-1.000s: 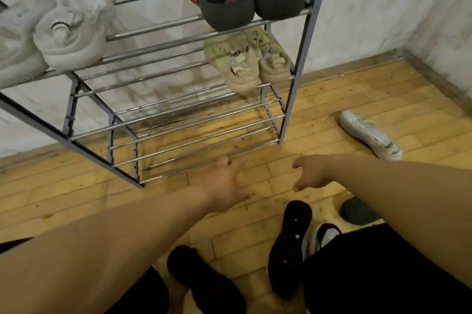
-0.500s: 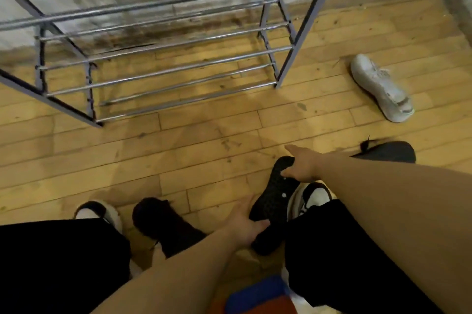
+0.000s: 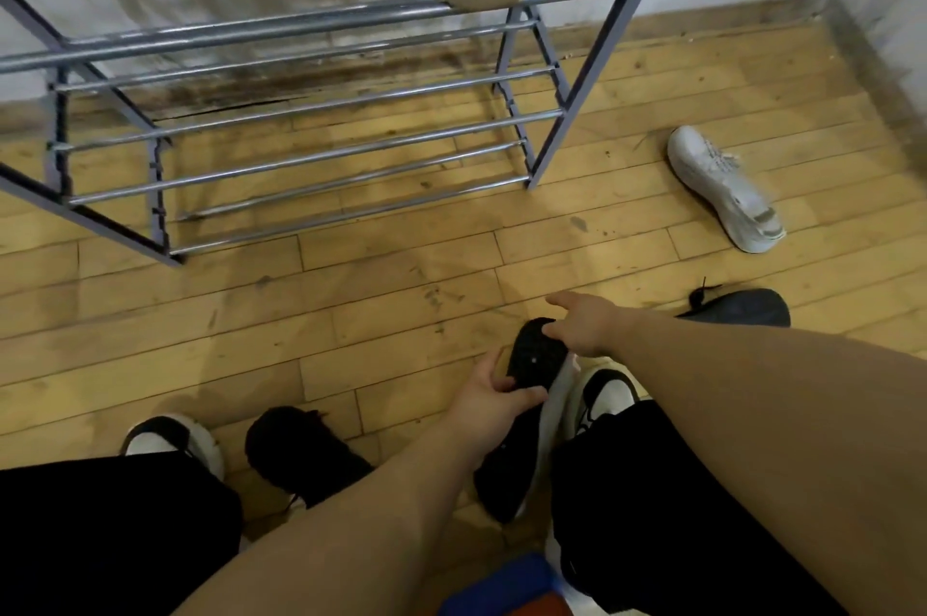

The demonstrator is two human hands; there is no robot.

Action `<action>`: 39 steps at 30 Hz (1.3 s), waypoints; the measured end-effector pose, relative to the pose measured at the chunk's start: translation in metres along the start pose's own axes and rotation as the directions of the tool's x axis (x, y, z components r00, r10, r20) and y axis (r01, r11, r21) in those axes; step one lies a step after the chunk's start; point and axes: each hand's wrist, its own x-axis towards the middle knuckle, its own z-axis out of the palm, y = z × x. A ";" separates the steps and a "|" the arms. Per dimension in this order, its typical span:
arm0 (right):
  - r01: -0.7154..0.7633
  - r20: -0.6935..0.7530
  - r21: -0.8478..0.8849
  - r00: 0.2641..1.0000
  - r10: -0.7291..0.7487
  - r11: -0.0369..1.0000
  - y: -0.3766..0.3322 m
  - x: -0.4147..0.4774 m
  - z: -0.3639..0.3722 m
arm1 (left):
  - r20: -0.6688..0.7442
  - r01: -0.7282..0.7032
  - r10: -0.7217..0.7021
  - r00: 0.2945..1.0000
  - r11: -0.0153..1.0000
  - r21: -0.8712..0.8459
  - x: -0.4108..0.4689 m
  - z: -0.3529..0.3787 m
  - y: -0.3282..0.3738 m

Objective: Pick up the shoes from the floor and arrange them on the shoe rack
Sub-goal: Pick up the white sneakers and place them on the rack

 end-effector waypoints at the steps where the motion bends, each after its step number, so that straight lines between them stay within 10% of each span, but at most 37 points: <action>1: -0.001 -0.006 0.014 1.000 0.001 1.000 -0.002 -0.002 0.001 | 0.013 -0.018 0.018 1.000 1.000 0.004 -0.002 0.001 0.001; 17: -0.137 0.090 0.471 0.990 0.107 0.872 -0.012 -0.004 0.015 | 0.020 -0.175 0.190 0.982 0.851 0.496 -0.015 0.003 -0.031; 26: -0.043 0.001 0.269 0.999 0.045 0.962 -0.022 0.004 0.005 | -0.007 -0.182 0.202 0.979 0.897 0.403 0.003 -0.041 -0.009; 33: -0.070 0.009 0.719 0.996 0.091 0.691 -0.034 -0.005 -0.013 | 0.164 -0.174 0.179 0.970 0.984 -0.043 0.003 -0.050 0.057; 39: 0.092 -0.085 0.916 0.996 -0.035 0.390 -0.032 -0.041 -0.054 | 0.213 -0.229 0.239 0.947 0.971 -0.071 -0.016 -0.028 0.093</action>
